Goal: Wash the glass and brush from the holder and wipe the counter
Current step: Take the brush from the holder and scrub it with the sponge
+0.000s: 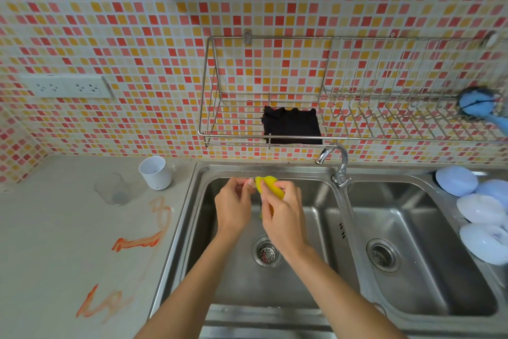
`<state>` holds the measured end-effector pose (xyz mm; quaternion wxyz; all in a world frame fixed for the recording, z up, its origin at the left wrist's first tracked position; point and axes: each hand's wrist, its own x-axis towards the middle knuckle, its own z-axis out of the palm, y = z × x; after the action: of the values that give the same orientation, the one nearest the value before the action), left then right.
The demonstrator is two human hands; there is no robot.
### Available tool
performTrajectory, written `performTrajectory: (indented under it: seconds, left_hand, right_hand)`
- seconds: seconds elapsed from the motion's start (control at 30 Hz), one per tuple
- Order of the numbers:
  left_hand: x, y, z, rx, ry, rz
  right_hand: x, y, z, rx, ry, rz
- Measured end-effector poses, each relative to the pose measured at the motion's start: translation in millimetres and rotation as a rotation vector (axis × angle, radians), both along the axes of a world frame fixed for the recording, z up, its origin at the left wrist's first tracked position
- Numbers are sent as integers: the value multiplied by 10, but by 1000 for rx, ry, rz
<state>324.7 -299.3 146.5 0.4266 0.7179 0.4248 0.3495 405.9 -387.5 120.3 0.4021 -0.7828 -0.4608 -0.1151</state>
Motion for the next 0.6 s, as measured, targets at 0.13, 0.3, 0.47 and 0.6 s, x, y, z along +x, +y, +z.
performTrajectory:
  seconds: [0.13, 0.3, 0.47, 0.6]
  left_hand:
    - [-5, -12, -40, -105, -7, 13]
    - [-1, 28, -49, -198, -49, -21]
    - [-12, 36, -97, -290, -65, -59]
    - [-42, 1, -83, -301, -48, -124]
  right_hand:
    - [35, -27, -37, -12, -36, -3]
    - [136, -3, -11, -98, -189, 8]
    - [281, 40, -8, -115, -369, 20]
    - [386, -2, -43, -127, -485, 69]
